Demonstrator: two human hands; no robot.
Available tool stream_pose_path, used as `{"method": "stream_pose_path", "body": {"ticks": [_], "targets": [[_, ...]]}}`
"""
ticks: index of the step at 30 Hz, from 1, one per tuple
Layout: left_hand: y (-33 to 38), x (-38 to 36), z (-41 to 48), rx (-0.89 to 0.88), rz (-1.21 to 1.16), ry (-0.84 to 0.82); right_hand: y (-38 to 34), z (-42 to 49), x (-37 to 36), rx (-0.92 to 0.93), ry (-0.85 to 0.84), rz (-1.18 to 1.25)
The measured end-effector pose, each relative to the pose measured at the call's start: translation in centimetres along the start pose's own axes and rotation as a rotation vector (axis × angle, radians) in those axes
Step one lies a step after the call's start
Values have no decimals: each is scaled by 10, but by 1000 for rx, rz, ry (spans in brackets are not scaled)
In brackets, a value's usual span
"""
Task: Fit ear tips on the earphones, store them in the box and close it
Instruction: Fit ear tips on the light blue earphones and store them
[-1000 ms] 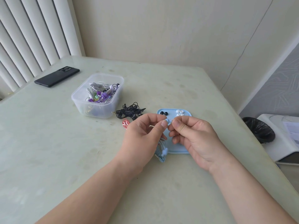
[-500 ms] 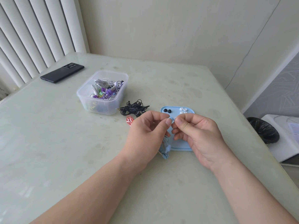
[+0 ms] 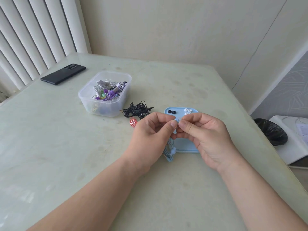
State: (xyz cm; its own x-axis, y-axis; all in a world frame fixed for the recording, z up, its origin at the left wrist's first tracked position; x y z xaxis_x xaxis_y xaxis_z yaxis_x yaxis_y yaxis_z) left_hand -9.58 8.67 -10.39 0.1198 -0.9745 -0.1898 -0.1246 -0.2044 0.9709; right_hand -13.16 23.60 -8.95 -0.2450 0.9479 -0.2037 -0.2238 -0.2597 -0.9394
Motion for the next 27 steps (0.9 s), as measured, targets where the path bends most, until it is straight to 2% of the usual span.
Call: {"method": "stream_pose_path", "body": {"ticks": [7,15,27], "targets": [[-2,3,2,13,-2,20,-7,1,5,121,-7,-159],[-2,1,1,36,-6,-20,-6,2,6,95,1,-88],[1,-1,-1,31,45,-50,-14,1,0,234,-151,-357]]}}
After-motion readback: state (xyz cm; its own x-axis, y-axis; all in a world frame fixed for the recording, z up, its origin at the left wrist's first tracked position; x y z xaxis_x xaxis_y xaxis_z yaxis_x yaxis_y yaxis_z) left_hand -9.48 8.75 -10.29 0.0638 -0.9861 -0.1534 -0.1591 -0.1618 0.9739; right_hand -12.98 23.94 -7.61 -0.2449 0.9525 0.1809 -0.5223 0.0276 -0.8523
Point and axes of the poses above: each hand's wrist, its own z-axis towards the middle knuckle, its own x-axis out of the back of the hand, y = z × x, the point moved 7 cm from there along z, towards the middle knuckle, and after that the axes turned 15 degrees about x, right-handed, at the moved point
